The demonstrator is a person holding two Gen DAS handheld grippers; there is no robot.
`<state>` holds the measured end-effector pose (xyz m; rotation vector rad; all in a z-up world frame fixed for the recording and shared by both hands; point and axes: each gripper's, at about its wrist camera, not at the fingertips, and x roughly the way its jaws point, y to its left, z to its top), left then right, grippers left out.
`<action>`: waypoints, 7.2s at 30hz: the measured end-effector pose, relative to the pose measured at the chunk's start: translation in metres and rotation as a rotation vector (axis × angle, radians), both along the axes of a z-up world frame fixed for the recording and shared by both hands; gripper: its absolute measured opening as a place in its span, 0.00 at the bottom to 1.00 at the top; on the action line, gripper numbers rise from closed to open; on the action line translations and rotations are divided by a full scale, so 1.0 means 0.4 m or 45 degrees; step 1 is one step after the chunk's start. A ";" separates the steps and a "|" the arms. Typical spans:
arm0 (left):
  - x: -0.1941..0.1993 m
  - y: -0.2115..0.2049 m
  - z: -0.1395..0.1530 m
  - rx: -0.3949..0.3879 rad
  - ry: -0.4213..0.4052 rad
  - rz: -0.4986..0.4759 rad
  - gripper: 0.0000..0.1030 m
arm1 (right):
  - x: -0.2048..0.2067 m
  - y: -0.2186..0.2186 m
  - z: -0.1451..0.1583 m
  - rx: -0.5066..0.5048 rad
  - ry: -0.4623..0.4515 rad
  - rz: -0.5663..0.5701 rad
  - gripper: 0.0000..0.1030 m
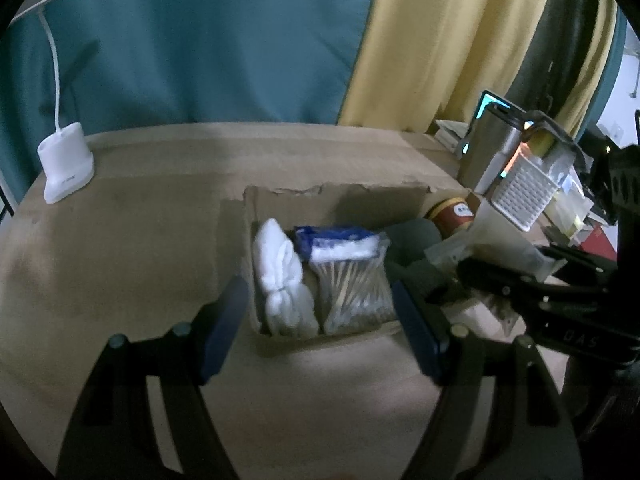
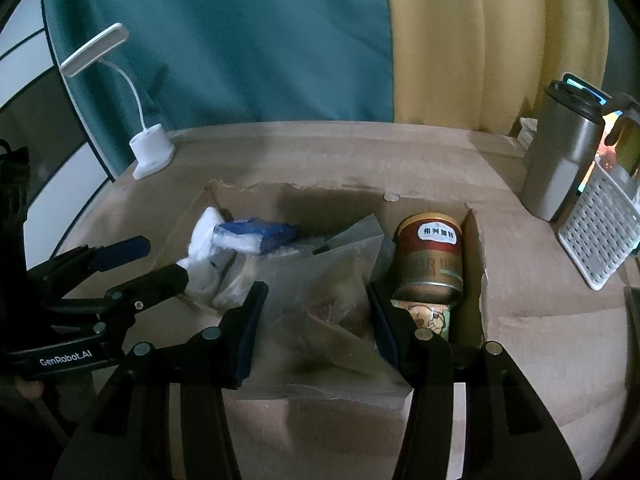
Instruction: Organize objects
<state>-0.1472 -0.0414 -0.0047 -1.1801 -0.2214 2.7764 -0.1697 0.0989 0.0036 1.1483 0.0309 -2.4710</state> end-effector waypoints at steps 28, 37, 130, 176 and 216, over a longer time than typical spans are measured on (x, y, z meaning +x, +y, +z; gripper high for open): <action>-0.079 -0.018 -0.010 0.004 -0.013 -0.006 0.73 | -0.106 -0.018 -0.017 0.008 -0.031 0.003 0.51; -0.111 -0.029 -0.022 0.008 -0.028 -0.003 0.73 | -0.150 -0.033 -0.043 -0.004 -0.062 0.006 0.52; 0.173 0.047 0.097 -0.029 0.127 -0.036 0.73 | 0.123 0.042 0.056 -0.039 0.101 -0.049 0.62; 0.341 0.062 0.097 0.013 0.100 0.015 0.73 | 0.322 0.092 0.085 -0.025 0.192 -0.084 0.62; 0.340 0.055 0.089 -0.013 0.094 0.020 0.74 | 0.314 0.096 0.075 -0.006 0.196 -0.114 0.73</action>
